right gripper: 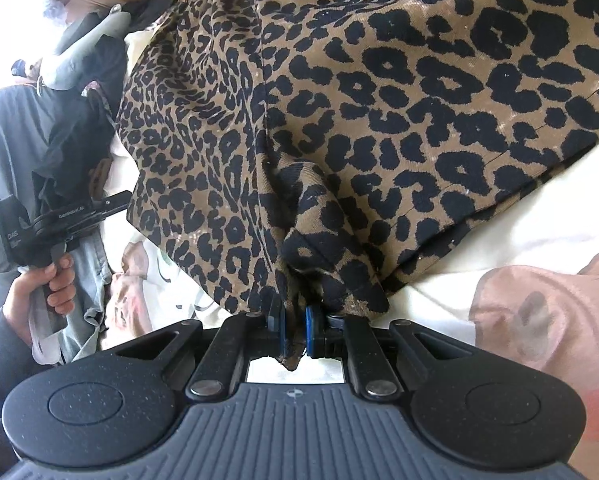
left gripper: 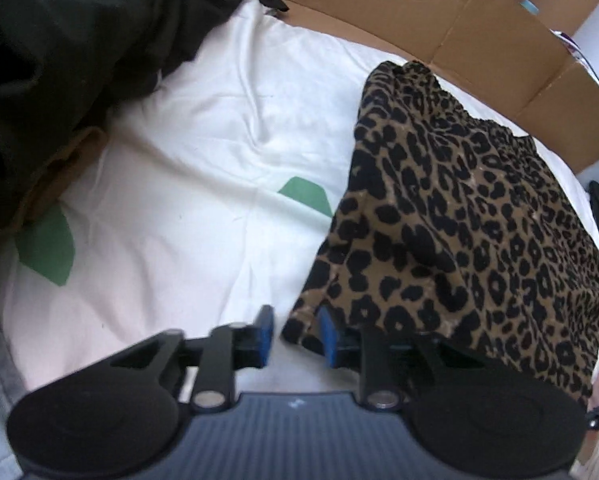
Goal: Fold clothes
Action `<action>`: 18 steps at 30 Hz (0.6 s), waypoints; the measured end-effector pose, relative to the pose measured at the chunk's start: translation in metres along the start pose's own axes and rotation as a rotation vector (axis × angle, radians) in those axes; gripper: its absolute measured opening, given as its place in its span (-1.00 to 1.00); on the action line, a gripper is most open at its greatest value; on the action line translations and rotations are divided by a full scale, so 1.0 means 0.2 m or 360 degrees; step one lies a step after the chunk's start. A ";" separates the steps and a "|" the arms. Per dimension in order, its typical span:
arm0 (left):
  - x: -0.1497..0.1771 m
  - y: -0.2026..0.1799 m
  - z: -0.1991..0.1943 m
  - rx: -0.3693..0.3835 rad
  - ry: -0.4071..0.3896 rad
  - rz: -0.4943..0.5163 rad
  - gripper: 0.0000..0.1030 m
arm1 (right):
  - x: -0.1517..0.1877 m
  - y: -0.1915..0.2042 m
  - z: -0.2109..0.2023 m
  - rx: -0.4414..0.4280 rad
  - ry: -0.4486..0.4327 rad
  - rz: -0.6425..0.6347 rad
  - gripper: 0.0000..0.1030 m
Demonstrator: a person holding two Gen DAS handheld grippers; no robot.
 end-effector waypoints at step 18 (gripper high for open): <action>0.05 -0.04 0.06 -0.0110 -0.0011 0.0096 -0.89 | -0.01 0.02 -0.03 0.0013 -0.0008 -0.0004 -0.86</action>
Point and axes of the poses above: each gripper's, at about its wrist camera, not at the fingertips, and z roughly the way its jaws point, y to its left, x to its underside, the point moved 3 cm from there along z, roughly the way its jaws point, and after that the axes turned 3 degrees about -y, right-handed, at the moved point
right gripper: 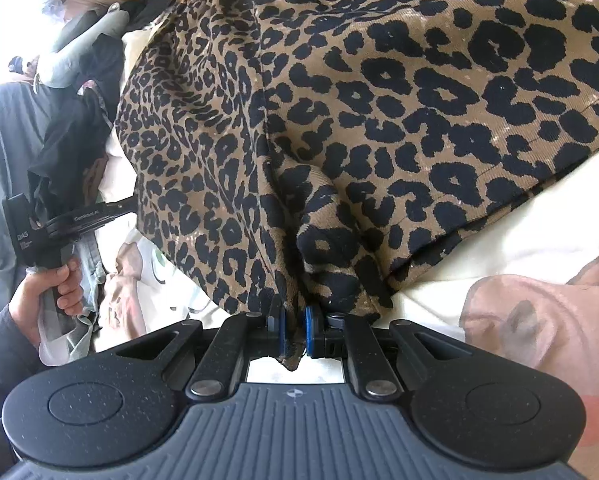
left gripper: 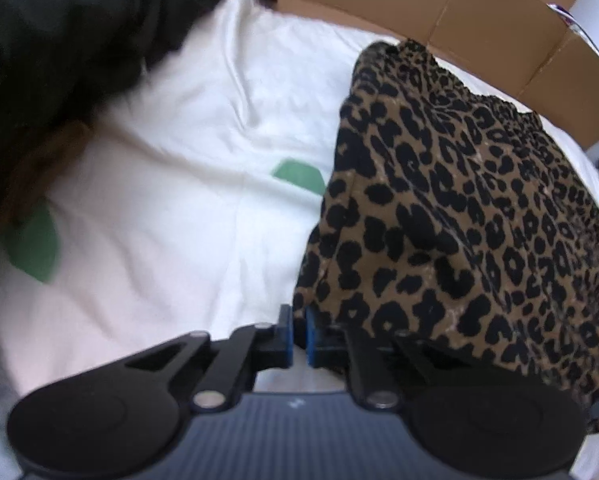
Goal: Fold clothes
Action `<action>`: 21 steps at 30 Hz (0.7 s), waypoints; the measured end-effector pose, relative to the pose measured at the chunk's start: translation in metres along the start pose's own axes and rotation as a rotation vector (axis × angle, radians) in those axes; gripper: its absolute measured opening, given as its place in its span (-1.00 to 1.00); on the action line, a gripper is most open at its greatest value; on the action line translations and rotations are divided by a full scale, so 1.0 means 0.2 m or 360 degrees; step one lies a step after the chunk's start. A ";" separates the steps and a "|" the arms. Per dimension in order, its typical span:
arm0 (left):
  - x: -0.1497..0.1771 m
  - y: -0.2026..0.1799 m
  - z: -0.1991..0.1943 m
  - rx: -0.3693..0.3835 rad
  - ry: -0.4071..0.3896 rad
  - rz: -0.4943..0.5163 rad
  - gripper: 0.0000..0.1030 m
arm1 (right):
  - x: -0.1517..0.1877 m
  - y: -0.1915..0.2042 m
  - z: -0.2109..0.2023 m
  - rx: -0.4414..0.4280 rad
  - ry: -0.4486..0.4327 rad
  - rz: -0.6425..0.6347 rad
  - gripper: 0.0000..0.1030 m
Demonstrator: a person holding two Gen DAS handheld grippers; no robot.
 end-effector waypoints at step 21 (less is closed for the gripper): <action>-0.12 0.09 -0.31 -0.0146 -0.0064 -0.0038 -0.92 | -0.01 0.16 0.12 -0.0128 0.0161 -0.0095 -0.79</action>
Point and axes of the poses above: each gripper's, at about its wrist camera, not at the fingertips, and z roughly the way its jaws point, y to its left, x to its underside, the point moved 3 cm from there along z, roughly the way its jaws point, and after that the axes turned 3 degrees about -y, right-handed, at the moved point
